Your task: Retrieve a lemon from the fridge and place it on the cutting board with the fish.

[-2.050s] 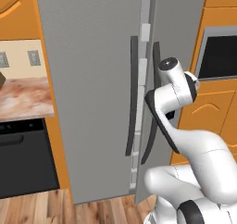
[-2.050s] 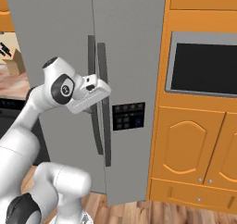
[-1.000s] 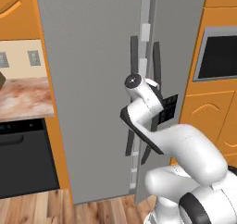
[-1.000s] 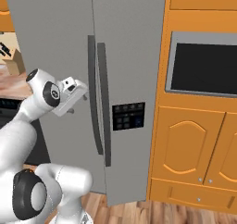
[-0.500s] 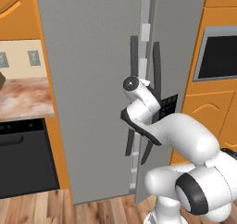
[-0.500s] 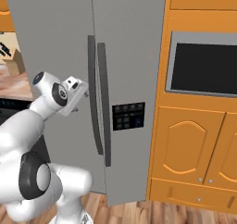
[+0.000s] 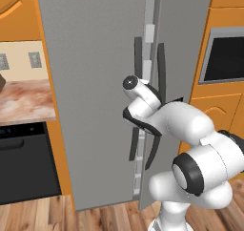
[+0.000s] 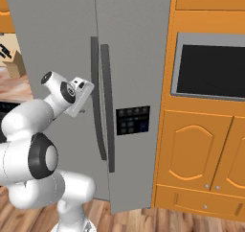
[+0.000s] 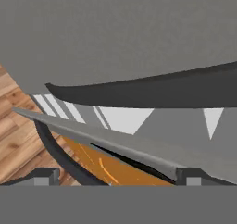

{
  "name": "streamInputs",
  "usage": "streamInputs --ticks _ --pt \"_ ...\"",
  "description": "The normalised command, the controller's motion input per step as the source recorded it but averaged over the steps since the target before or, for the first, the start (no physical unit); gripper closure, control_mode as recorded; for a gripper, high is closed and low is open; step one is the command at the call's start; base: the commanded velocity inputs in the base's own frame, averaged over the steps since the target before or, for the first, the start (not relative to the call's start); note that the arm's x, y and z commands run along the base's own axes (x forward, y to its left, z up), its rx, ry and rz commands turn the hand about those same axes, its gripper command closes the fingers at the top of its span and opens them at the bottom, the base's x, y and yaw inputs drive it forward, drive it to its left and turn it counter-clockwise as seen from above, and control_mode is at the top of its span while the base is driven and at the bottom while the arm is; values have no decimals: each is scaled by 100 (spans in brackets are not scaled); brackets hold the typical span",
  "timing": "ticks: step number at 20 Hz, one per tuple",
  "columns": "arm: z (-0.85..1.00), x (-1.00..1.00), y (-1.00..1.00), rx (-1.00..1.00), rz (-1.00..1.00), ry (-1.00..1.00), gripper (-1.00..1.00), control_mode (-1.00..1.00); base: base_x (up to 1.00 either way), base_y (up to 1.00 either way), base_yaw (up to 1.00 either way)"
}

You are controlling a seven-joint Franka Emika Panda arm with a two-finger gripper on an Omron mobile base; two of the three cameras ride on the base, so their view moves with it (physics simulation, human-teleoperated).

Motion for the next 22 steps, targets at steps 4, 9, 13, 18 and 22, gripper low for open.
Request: streamInputs --ticks 4,9,13,18,22 --pt "-14 26 -1 -4 0 3 -100 -100 0 0 0" --pt "-12 8 -18 -3 0 2 -100 -100 0 0 0" --pt "-7 0 -33 -1 0 1 -100 -100 0 0 0" --pt "-3 7 -23 0 0 0 -100 -100 0 0 0" --pt "0 8 -24 0 0 0 -100 -100 0 0 0"
